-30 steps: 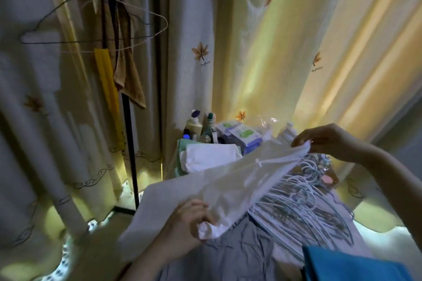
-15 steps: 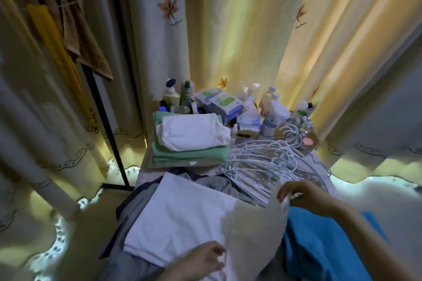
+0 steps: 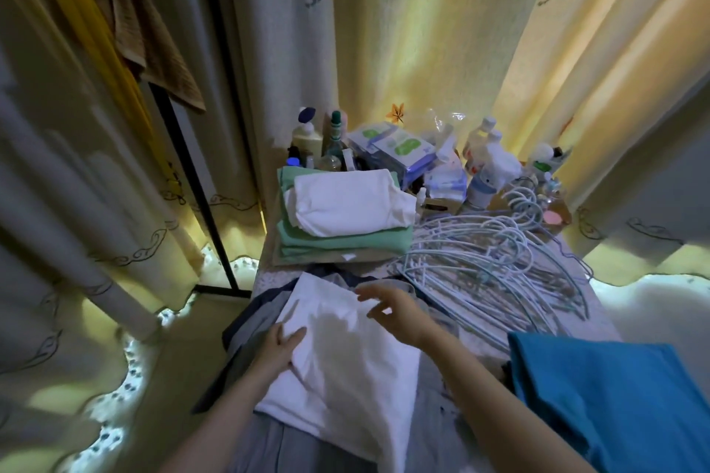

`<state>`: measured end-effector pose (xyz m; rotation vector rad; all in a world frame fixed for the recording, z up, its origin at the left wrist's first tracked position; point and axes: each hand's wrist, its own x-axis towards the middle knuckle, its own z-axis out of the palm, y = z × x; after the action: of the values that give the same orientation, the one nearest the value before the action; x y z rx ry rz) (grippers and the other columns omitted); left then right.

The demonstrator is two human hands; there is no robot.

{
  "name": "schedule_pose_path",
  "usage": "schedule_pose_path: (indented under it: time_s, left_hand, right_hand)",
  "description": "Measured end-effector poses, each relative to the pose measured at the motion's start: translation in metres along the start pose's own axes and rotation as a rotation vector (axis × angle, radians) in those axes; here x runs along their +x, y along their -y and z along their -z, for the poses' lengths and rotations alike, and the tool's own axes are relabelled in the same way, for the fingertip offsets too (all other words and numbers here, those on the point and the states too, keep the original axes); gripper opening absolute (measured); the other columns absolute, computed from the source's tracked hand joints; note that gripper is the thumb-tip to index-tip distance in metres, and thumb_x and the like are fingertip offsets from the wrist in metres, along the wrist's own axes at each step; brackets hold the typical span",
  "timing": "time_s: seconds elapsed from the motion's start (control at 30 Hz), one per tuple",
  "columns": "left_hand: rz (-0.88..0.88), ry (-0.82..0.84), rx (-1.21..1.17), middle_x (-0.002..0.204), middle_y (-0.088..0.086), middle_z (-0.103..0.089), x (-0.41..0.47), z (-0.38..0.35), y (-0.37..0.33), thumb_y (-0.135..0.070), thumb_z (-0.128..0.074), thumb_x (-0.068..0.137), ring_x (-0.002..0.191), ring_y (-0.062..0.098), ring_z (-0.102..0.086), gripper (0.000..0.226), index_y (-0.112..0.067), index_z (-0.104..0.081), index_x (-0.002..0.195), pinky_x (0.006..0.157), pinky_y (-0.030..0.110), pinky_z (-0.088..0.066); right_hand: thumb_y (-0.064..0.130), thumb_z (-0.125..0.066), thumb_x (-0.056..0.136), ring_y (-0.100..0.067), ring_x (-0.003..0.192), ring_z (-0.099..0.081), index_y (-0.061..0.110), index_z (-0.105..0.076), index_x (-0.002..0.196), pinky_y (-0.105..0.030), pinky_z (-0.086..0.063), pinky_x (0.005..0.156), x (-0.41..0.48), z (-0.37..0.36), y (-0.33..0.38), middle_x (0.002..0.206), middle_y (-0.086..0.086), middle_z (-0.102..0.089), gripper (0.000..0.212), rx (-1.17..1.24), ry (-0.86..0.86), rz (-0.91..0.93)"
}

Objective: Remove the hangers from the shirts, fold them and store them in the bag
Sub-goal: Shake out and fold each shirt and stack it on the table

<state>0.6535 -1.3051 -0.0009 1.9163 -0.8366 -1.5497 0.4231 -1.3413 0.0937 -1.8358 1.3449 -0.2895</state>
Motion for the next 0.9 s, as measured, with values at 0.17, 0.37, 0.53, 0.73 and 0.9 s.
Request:
schedule_pose_path:
  time_s: [0.17, 0.37, 0.53, 0.73, 0.9]
  left_hand:
    - [-0.139, -0.094, 0.106, 0.127, 0.013, -0.056, 0.018, -0.001, -0.005, -0.023, -0.061, 0.092, 0.101, 0.026, -0.055, 0.047, -0.010, -0.047, 0.134, 0.076, 0.037, -0.050]
    - [-0.367, -0.153, 0.034, 0.106, 0.006, -0.058, 0.036, 0.015, -0.014, -0.022, -0.058, 0.093, 0.095, 0.026, -0.056, 0.031, -0.018, -0.052, 0.123, 0.065, 0.024, -0.040]
    - [-0.177, -0.277, 0.236, 0.117, 0.021, -0.055, 0.042, 0.015, -0.015, -0.009, -0.064, 0.086, 0.107, 0.038, -0.054, 0.039, -0.004, -0.047, 0.121, 0.083, 0.040, -0.044]
    - [-0.462, -0.068, 0.432, 0.099, 0.006, -0.059, 0.009, -0.012, -0.004, -0.003, -0.061, 0.088, 0.093, 0.030, -0.059, 0.025, -0.008, -0.057, 0.112, 0.071, 0.026, -0.046]
    - [-0.216, 0.398, 0.304, 0.102, -0.002, -0.074, 0.000, -0.014, -0.010, -0.052, -0.032, 0.098, 0.094, 0.016, -0.070, 0.041, -0.029, -0.062, 0.112, 0.077, 0.027, -0.054]
  right_hand:
    - [0.011, -0.055, 0.092, -0.028, 0.087, -0.058, 0.006, -0.051, 0.098, -0.035, -0.046, 0.074, -0.047, -0.024, -0.073, 0.097, -0.012, -0.059, 0.008, 0.118, -0.298, -0.560]
    - [0.033, -0.063, 0.090, -0.017, 0.055, -0.045, 0.015, -0.045, 0.057, -0.028, -0.036, 0.063, -0.069, -0.077, -0.083, 0.054, -0.002, -0.045, 0.041, 0.518, -0.252, -0.752]
    - [0.023, -0.072, 0.083, -0.019, 0.076, -0.060, 0.004, -0.060, 0.079, -0.027, -0.048, 0.067, -0.060, -0.097, -0.071, 0.078, -0.008, -0.062, 0.022, 0.570, -0.387, -0.797]
    - [0.005, -0.065, 0.083, -0.023, 0.092, -0.059, 0.000, -0.051, 0.120, -0.031, -0.050, 0.073, -0.054, -0.094, -0.042, 0.111, -0.017, -0.062, 0.040, 0.612, -0.453, -0.711]
    - [0.006, -0.053, 0.090, -0.022, 0.077, -0.061, 0.019, -0.024, 0.139, -0.031, -0.052, 0.056, -0.018, -0.091, 0.018, 0.109, -0.012, -0.056, 0.058, 0.769, -0.295, -0.428]
